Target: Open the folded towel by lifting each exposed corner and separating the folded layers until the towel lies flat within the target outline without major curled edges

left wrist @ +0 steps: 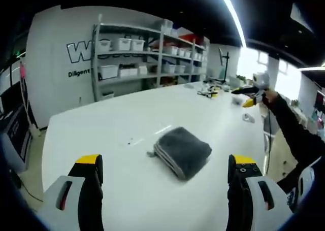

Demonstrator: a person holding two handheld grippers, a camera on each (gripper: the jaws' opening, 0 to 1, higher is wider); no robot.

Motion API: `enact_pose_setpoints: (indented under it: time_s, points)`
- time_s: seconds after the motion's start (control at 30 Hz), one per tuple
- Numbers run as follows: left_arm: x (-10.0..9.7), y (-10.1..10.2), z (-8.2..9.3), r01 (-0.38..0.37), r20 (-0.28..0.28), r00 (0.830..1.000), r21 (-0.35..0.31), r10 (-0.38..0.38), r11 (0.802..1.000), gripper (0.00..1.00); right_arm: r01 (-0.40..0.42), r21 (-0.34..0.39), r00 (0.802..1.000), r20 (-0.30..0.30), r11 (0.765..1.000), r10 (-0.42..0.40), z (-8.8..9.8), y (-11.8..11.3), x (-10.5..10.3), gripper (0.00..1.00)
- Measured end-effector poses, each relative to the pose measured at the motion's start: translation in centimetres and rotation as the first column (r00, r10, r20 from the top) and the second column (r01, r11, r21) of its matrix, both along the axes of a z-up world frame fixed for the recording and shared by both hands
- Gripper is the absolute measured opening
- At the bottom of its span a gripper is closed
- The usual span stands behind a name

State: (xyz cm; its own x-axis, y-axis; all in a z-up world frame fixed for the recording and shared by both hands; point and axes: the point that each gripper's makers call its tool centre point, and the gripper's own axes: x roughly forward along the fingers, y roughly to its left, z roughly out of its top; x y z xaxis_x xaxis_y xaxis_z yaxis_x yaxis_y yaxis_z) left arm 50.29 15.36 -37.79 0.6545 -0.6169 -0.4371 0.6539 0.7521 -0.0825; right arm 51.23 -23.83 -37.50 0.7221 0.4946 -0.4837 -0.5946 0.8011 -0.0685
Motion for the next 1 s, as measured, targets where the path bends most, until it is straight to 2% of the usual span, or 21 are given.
enact_pose_setpoints:
  time_s: [0.13,0.3,0.5,0.67,0.77,0.9,1.0]
  points:
    - [0.9,-0.3,-0.9,0.008,-0.013,1.0,0.032,-0.007,0.999,1.0,-0.001,-0.007,1.0,0.0,1.0,0.001,-0.2,0.6,0.2,0.93]
    - [1.5,-1.0,-0.2,0.037,-0.019,0.999,0.004,-0.037,0.999,0.99,-0.018,0.007,1.0,-0.011,1.0,0.018,-0.1,0.9,0.5,0.93]
    - [3.6,-1.4,0.1,0.042,-0.022,0.999,-0.007,-0.042,0.999,0.99,-0.015,0.019,0.999,-0.029,1.0,0.016,-0.3,0.6,2.8,0.93]
    - [5.3,-1.8,-0.9,0.052,-0.028,0.998,-0.01,-0.052,0.999,0.99,-0.018,0.023,0.999,-0.04,1.0,0.019,-1.6,0.9,5.0,0.92]
    - [6.7,-1.7,-2.0,0.05,-0.035,0.998,0.02,-0.049,0.999,0.99,-0.017,0.019,0.997,-0.078,1.0,0.018,-3.0,1.0,6.1,0.92]
    - [8.5,-1.8,-3.2,0.062,-0.07,0.996,0.009,-0.061,0.998,0.99,-0.003,0.028,0.996,-0.091,1.0,0.006,-3.3,0.8,7.7,0.92]
    - [9.5,-1.7,-3.9,0.063,-0.071,0.996,0.013,-0.062,0.998,0.99,0.002,0.022,0.996,-0.087,1.0,0.0,-3.8,1.1,8.3,0.91]
